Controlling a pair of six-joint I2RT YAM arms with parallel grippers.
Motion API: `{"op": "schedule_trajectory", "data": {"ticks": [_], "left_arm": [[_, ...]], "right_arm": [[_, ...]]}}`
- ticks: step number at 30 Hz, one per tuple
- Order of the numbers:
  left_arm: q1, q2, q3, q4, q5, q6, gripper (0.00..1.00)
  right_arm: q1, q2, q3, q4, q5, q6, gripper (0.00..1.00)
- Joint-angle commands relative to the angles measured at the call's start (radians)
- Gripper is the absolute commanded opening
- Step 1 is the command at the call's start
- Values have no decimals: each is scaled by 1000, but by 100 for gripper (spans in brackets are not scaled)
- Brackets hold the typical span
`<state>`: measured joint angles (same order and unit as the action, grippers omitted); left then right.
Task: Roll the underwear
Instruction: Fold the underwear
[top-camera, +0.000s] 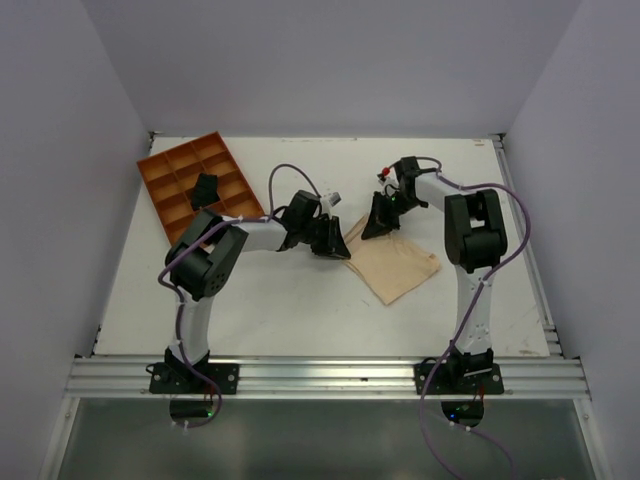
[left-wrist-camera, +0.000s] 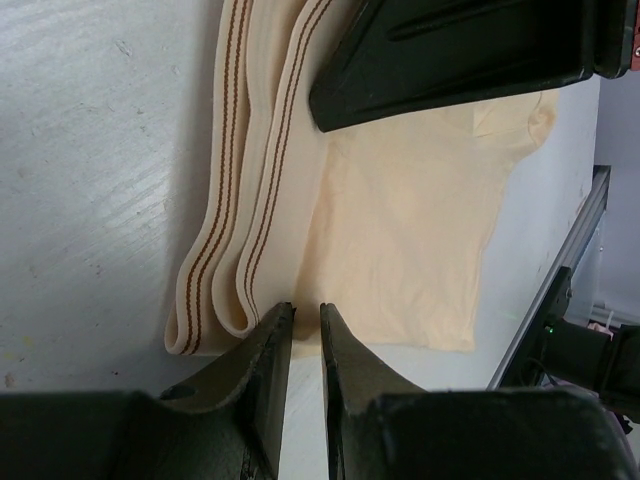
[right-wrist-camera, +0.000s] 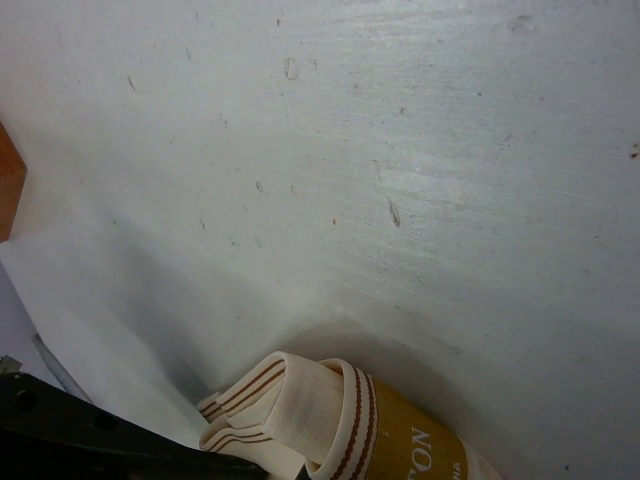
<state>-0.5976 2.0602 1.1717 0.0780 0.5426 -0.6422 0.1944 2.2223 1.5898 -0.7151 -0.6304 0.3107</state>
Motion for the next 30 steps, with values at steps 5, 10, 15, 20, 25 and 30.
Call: {"op": "schedule_trajectory", "data": {"ticks": [5,10,15,20,25,30], "left_arm": [[12,28,-60,-144,-101,53,24],[12,-46,-56,-173,-93,36,25],[10,-113,-34,-228,-130,23,33],[12,-118,52,-305,-130,29,41],[10,-149,104,-323,-122,35,49],[12,-115,250,-409,-139,84,52]], "right_arm": [[-13,4,-5,43,12,-53,10],[-24,-120,65,-79,133,-21,20],[-52,-231,58,-162,218,53,24],[-52,-337,-60,-172,288,62,26],[-52,-395,-183,-158,322,56,27],[-53,-437,-195,-201,428,65,31]]}}
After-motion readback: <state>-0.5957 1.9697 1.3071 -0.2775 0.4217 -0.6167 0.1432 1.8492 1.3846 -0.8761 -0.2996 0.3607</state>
